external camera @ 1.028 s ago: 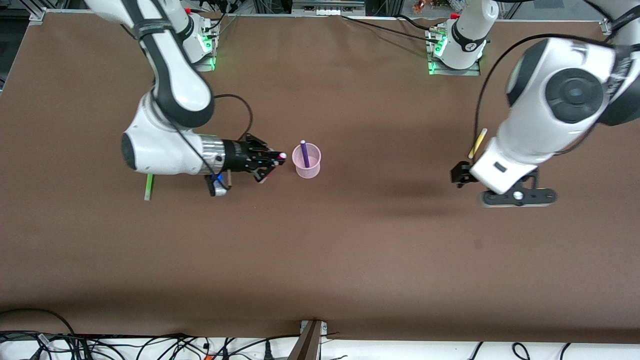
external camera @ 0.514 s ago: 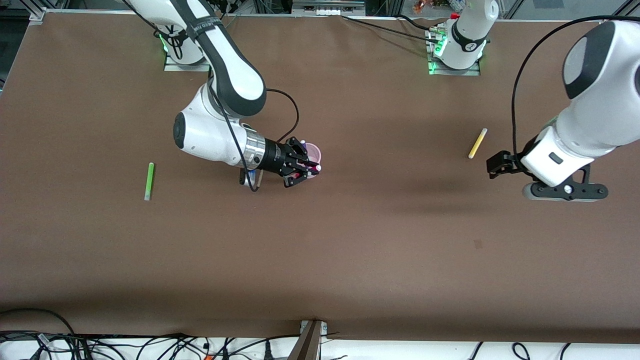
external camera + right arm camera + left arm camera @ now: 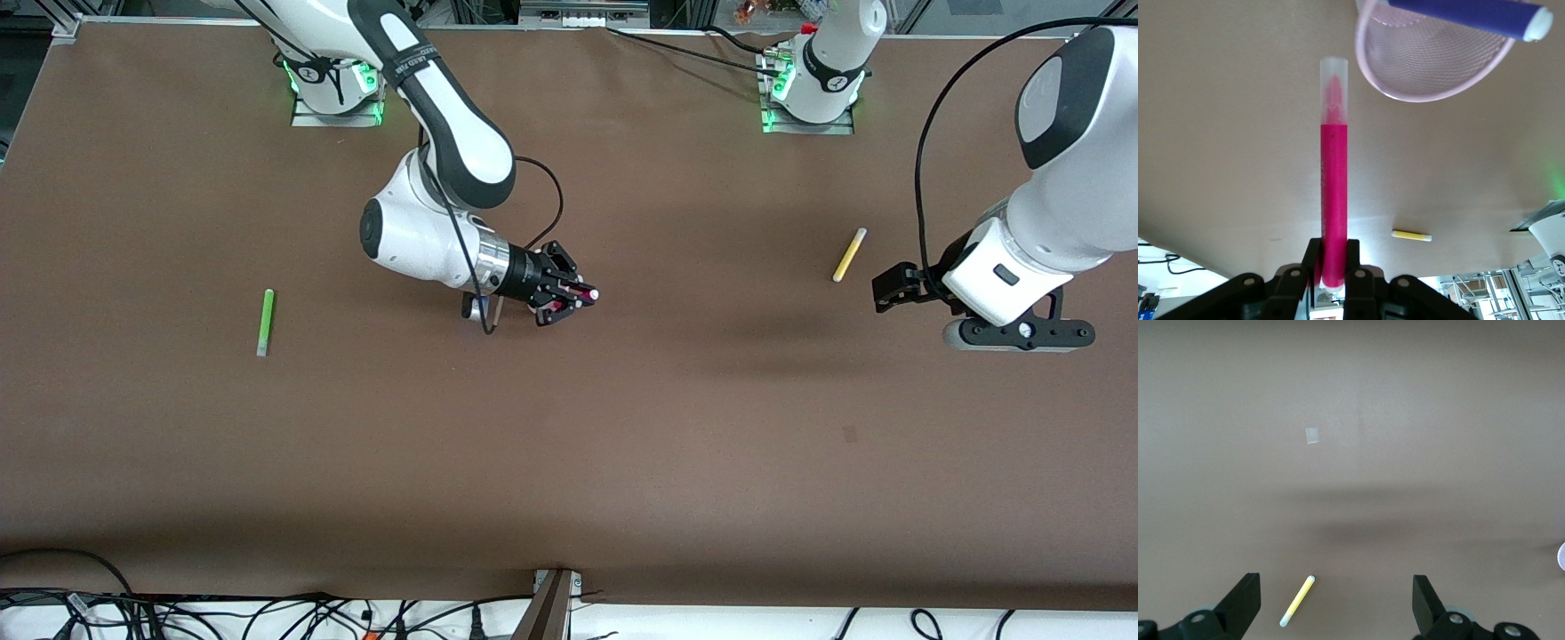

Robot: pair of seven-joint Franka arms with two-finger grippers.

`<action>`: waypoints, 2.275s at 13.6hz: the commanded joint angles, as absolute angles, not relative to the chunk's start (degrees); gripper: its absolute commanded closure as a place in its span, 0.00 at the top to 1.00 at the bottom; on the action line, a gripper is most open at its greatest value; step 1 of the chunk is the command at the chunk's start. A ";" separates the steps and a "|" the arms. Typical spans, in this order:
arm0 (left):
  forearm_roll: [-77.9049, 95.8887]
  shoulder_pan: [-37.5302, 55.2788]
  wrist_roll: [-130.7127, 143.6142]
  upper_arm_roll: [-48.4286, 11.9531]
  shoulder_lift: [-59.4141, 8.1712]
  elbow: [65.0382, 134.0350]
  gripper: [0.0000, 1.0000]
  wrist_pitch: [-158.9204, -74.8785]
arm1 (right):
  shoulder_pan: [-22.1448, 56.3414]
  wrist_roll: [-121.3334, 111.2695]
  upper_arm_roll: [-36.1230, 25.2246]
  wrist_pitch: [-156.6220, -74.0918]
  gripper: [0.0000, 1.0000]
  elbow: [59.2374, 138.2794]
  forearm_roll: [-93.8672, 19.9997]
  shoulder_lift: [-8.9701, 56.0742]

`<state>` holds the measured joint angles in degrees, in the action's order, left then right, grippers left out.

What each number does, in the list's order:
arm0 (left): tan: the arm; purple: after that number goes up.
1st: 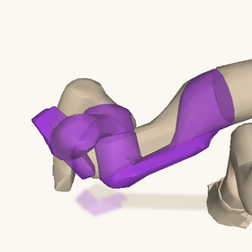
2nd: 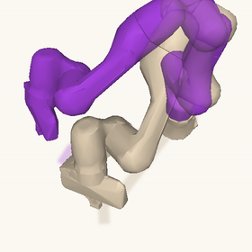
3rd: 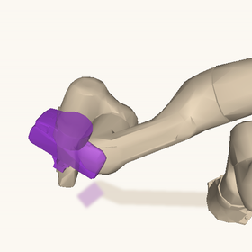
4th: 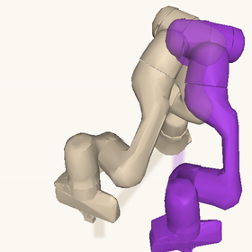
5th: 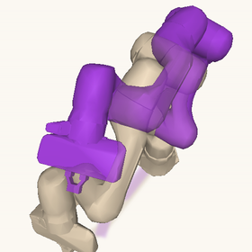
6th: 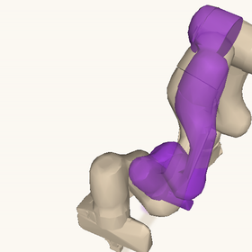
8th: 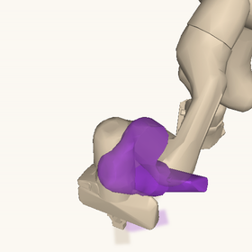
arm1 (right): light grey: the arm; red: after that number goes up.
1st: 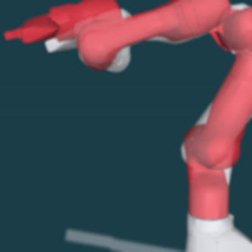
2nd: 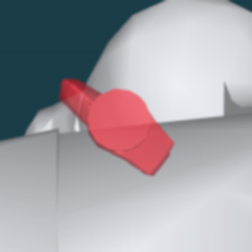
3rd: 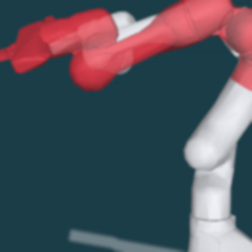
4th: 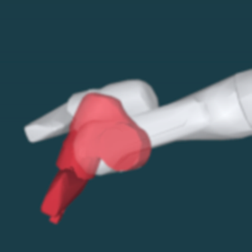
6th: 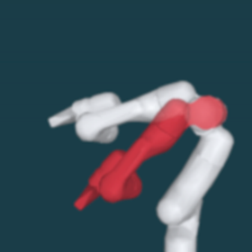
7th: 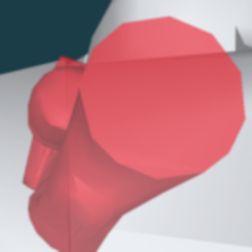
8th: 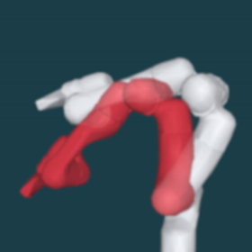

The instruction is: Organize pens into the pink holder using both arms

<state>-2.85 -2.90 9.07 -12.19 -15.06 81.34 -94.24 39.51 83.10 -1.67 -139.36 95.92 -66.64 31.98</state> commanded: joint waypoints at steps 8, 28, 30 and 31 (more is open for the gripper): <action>-0.09 7.65 -3.25 2.37 -4.04 97.30 1.00 -102.66 | 40.43 84.81 -2.29 -139.31 0.00 100.19 -67.15 27.87; 0.70 1.67 -3.52 1.32 -5.01 93.86 1.00 -97.30 | 41.75 81.12 -2.37 -139.13 0.00 104.06 -65.22 28.48; 0.44 1.67 -3.52 0.88 -5.10 94.31 1.00 -97.38 | 41.75 81.12 -2.29 -139.13 0.12 104.06 -64.43 28.56; 0.09 1.58 -3.52 0.88 -5.18 94.31 1.00 -97.56 | 41.75 81.12 -2.37 -139.13 0.32 103.98 -64.34 28.56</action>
